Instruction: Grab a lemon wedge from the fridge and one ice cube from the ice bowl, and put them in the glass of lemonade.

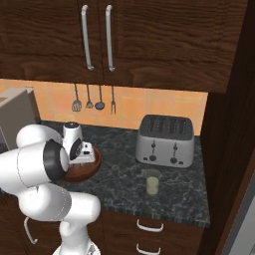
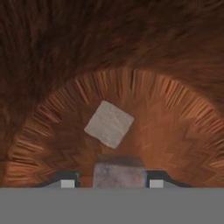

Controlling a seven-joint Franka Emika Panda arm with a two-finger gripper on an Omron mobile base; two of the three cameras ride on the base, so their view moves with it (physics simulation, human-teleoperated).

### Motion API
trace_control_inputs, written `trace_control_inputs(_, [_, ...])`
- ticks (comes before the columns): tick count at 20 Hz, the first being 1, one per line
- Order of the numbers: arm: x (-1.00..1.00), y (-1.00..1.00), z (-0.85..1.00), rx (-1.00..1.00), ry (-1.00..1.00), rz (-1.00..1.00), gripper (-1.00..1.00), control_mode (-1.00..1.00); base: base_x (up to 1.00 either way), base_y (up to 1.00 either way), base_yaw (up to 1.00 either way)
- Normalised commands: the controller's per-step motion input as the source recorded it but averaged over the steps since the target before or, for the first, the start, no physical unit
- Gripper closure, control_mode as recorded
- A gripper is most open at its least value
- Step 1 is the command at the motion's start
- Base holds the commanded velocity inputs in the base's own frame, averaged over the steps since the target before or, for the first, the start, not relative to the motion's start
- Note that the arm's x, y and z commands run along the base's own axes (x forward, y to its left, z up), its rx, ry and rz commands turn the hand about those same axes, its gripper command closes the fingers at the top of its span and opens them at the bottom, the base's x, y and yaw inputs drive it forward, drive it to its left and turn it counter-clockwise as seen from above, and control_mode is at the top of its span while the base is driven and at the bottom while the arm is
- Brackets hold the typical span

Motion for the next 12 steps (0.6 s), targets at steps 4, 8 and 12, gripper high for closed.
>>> trace_control_inputs(4, [-0.09,-0.02,0.0,0.0,-0.01,0.0,1.0,-1.0,0.0,0.0,0.0])
trace_control_inputs(8, [-0.68,-0.25,0.39,0.0,-0.1,-0.05,1.0,-1.0,0.0,0.0,0.0])
trace_control_inputs(12, [-0.68,-0.28,0.86,0.0,-0.09,-0.07,1.0,-1.0,0.0,0.0,0.0])
